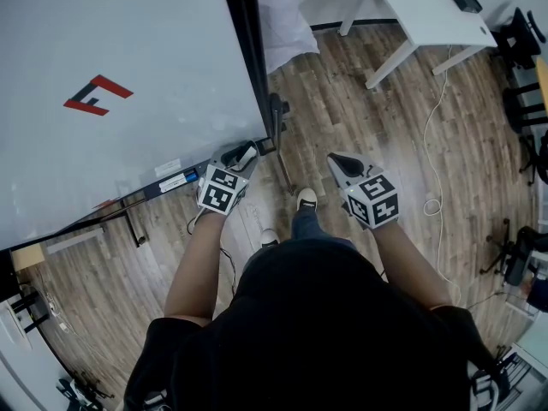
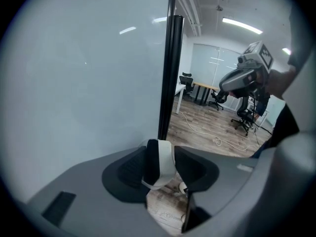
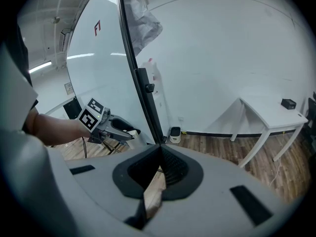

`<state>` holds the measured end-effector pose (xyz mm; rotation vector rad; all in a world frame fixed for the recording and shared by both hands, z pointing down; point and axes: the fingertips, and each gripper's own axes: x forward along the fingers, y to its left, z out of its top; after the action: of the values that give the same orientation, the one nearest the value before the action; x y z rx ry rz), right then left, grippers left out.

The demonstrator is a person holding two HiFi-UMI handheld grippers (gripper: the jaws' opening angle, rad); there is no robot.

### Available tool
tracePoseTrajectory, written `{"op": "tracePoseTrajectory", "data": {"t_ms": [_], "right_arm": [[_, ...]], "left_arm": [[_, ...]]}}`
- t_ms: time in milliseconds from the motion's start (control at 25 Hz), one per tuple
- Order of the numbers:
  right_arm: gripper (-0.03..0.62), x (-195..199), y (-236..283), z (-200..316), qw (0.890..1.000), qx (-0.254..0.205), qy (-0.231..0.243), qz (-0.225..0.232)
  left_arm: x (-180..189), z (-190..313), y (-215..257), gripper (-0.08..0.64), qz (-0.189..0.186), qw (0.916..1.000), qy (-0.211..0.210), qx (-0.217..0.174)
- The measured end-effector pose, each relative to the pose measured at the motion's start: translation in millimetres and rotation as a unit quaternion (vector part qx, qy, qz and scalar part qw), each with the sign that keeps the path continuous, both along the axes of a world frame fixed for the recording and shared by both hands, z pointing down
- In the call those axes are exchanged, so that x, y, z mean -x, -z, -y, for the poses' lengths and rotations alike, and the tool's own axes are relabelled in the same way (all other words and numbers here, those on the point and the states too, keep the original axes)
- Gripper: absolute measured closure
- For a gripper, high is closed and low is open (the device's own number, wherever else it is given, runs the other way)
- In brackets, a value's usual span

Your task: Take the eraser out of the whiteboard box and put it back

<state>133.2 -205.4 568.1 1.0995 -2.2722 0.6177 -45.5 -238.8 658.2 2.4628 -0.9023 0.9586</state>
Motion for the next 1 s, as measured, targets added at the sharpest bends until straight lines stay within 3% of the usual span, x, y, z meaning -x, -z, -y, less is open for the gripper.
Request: {"op": "tracePoseTrajectory", "data": {"t_ms": [1000], "right_arm": [[0.598,-7,2,-17,1.000,0.002,0.012,-0.003]], "left_arm": [[-10,-1,3,0.404,-0.002,0.9999,0.013,-0.005]]}}
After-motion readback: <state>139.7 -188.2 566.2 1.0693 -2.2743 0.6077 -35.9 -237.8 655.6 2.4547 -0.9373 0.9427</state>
